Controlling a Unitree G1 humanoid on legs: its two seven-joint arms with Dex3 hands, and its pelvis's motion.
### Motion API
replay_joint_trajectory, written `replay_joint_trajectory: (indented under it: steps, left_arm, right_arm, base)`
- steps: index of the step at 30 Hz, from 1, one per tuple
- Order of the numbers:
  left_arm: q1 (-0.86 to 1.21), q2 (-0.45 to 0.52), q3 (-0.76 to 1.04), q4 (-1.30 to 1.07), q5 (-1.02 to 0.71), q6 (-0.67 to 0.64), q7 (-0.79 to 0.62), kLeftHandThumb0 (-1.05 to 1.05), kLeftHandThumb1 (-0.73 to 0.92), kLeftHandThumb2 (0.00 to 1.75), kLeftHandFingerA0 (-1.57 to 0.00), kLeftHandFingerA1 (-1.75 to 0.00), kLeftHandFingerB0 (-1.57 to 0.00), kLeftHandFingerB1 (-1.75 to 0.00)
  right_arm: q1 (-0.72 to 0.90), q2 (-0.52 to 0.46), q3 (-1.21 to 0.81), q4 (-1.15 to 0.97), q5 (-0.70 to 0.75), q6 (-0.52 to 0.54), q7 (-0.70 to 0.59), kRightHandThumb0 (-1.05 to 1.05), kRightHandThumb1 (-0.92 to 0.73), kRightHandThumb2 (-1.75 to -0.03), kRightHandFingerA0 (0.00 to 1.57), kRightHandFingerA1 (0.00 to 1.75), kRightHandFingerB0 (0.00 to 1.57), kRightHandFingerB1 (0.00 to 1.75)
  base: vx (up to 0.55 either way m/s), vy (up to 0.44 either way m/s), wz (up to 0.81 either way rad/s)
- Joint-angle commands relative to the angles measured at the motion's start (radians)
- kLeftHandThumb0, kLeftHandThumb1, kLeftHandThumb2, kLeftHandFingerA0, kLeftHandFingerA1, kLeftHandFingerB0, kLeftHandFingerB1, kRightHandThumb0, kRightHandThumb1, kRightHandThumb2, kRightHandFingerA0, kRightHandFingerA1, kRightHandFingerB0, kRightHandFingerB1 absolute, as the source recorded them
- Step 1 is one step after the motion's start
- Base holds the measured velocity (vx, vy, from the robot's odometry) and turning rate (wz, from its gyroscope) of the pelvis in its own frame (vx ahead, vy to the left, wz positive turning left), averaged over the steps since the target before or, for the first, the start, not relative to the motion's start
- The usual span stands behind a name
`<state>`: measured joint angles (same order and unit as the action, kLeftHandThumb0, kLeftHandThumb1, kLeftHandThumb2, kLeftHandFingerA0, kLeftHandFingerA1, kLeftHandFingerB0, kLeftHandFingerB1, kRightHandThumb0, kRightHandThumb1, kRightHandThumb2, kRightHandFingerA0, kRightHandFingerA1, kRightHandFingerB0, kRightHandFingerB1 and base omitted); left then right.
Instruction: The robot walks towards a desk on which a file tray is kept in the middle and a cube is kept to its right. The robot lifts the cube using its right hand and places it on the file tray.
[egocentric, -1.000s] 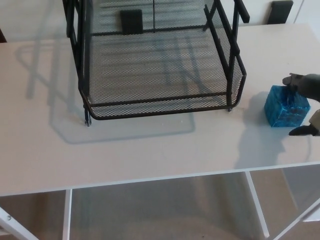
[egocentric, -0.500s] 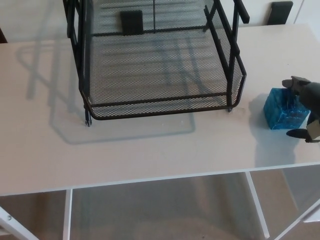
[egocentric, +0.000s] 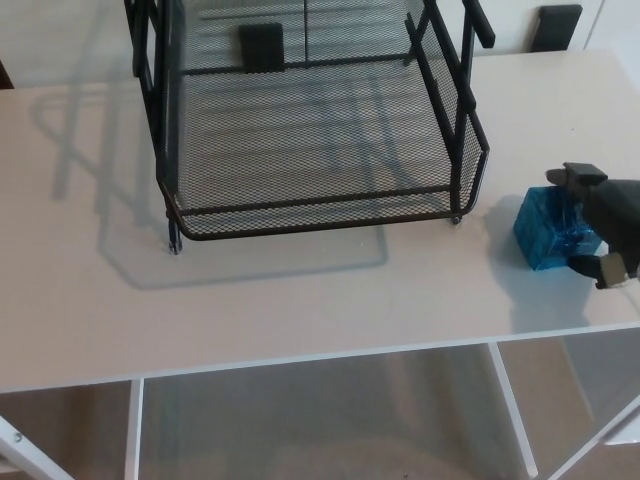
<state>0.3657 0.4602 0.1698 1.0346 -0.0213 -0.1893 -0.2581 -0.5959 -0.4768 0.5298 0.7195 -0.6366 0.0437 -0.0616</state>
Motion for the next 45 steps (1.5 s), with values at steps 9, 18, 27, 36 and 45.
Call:
replay_joint_trajectory:
  steps: [9,18,27,36,45]
  left_arm:
    - [0.01,0.021,0.005,-0.025,0.007,-0.05,0.0,-0.75,0.9,0.67,-0.44,-0.51,-0.26,-0.39]
    - [-0.024,0.023,0.006,-0.003,0.015,-0.049,0.015,-0.72,0.87,0.68,-0.44,-0.51,-0.26,-0.4]
    - [-0.066,0.019,0.008,0.022,0.009,-0.03,0.012,-0.69,0.92,0.67,-0.43,-0.49,-0.28,-0.39]
    - [-0.082,0.013,0.012,0.037,0.007,-0.026,0.019,-0.72,0.91,0.67,-0.44,-0.49,-0.26,-0.37]
    - [-0.07,0.021,0.014,0.036,0.003,-0.045,0.008,-0.73,0.91,0.67,-0.41,-0.49,-0.26,-0.38]
  right_arm:
    - [0.087,-0.029,0.061,0.001,-0.036,-0.022,0.104,-0.23,-0.7,-0.72,0.76,1.5,0.79,1.06]
    - [0.041,-0.081,0.002,-0.05,-0.012,-0.115,0.098,-0.22,-0.71,-0.72,0.86,1.41,0.84,1.02]
    - [-0.076,-0.163,-0.099,-0.129,0.003,-0.206,0.106,-0.22,-0.71,-0.7,0.88,1.47,0.88,0.85]
    - [-0.148,-0.198,-0.208,-0.141,0.017,-0.262,0.095,-0.2,-0.67,-0.76,0.89,1.55,0.89,0.86]
    - [-0.261,-0.233,-0.287,-0.174,0.026,-0.251,0.135,-0.19,-0.72,-0.7,0.9,1.43,0.89,0.79]
  base:
    - [0.0,0.0,0.0]
    - [0.0,0.0,0.0]
    - [0.0,0.0,0.0]
    - [0.0,0.0,0.0]
    - [0.0,0.0,0.0]
